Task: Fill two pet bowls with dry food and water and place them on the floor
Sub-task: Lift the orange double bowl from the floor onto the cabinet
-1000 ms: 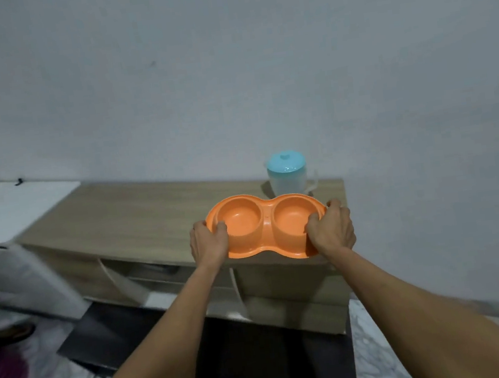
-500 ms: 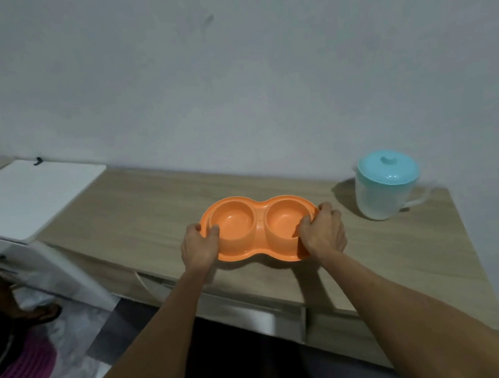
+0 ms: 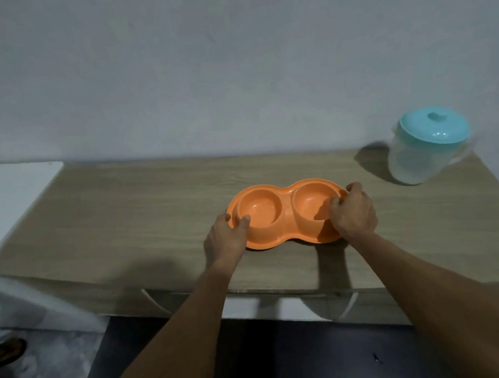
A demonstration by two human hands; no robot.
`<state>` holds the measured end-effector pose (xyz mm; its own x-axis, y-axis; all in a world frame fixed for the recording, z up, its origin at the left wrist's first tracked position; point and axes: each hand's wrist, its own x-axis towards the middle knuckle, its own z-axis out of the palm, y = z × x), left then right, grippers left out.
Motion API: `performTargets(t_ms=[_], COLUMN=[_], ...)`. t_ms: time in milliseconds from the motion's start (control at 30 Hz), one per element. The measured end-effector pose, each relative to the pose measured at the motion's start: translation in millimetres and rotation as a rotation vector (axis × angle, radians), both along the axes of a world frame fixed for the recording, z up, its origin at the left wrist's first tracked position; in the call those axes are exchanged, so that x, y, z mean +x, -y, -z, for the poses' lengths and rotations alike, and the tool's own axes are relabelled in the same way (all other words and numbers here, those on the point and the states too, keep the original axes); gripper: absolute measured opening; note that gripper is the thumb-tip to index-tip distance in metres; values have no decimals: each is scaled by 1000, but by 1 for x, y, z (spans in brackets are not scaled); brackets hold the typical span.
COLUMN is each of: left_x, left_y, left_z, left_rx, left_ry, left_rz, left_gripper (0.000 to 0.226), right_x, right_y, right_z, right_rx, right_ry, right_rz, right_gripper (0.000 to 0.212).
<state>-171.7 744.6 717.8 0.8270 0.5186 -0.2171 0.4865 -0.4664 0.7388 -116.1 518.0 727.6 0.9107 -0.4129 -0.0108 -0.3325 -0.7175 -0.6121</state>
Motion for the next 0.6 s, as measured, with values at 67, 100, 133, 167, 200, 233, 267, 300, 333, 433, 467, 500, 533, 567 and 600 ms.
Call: performTargets(t_ms=[67, 100, 133, 167, 200, 233, 267, 300, 333, 433, 467, 500, 533, 567, 600], left_x=[7, 10, 12, 13, 13, 13, 14, 14, 13, 9, 8, 7, 6, 4, 1], left_y=[2, 3, 3, 4, 5, 5, 4, 3, 2, 0, -1, -2, -3, -4, -5], left_z=[3, 5, 7, 10, 12, 14, 16, 17, 19, 23, 23, 24, 24, 24, 23], left_rx=[27, 38, 46, 50, 53, 57, 62, 65, 65, 47, 40, 36, 33, 31, 30], left_ry=[-13, -15, -17, -17, -13, -2, 6, 13, 19, 37, 36, 30, 21, 13, 11], left_rz=[29, 39, 45, 46, 42, 37, 30, 23, 16, 13, 18, 32, 57, 88, 120], left_gripper=[62, 61, 60, 59, 58, 58, 58, 59, 59, 61, 61, 63, 65, 67, 68], right_x=[0, 1, 1, 1, 1, 1, 2, 2, 2, -3, -4, -4, -3, -3, -4], right_y=[3, 4, 5, 6, 6, 6, 6, 7, 7, 8, 9, 10, 11, 10, 10], right_z=[2, 3, 5, 8, 11, 14, 17, 20, 23, 29, 30, 31, 32, 32, 32], right_rx=[-9, -19, -29, -36, -38, -36, -35, -33, -29, -13, -11, -8, 2, 17, 31], right_ry=[14, 15, 14, 14, 22, 30, 35, 30, 23, 27, 33, 35, 34, 29, 23], right_rz=[19, 25, 26, 21, 11, 1, -10, -23, -41, -94, -113, -132, -149, -163, -175], right_gripper=[34, 34, 33, 32, 31, 30, 29, 28, 28, 30, 31, 32, 33, 35, 37])
